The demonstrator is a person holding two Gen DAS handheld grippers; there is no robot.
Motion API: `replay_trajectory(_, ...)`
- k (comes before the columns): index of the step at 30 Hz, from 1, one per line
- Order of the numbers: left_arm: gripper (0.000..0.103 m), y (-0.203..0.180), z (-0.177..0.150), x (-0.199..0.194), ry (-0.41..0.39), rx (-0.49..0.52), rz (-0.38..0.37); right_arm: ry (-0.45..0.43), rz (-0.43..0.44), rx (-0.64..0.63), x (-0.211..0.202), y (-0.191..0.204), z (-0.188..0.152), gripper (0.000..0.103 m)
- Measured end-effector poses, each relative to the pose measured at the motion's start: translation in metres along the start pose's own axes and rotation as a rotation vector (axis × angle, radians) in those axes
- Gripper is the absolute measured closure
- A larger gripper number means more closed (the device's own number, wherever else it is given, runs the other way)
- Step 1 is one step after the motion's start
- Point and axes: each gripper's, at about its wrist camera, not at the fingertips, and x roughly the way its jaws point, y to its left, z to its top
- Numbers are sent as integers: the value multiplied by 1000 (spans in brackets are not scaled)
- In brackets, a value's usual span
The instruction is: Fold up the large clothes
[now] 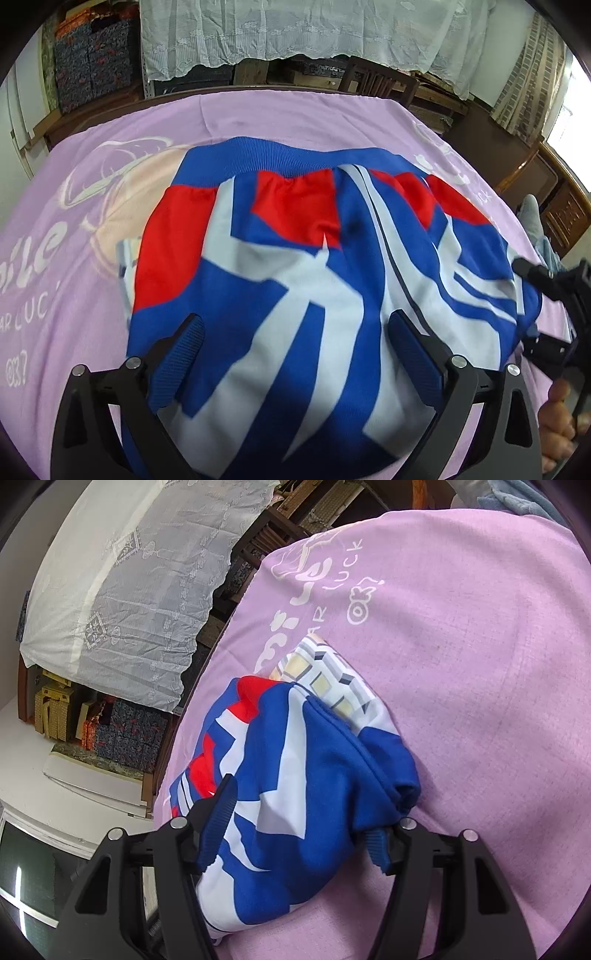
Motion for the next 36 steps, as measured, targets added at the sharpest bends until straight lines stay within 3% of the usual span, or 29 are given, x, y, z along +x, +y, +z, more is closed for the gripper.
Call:
replay_trajectory(9,3,-2,-1,6,-16,17,15,-43,-33,-63,8,13,1,41)
replay_trajectory(14,3,-2,0,7,-12,17,21,-102,-82,-220,4,33,-10,47)
replay_trajectory(23,3,-3,2,8,-3,19,23,-92,-114,-197,21,24,-3,47)
replay_trajectory(30,3,-3,2,9,1,20,23,-78,-22,-81,20,5,5,48)
replay_trajectory(36,3,-3,2,10,8,21,21,-44,-87,-68,23,14,10,49)
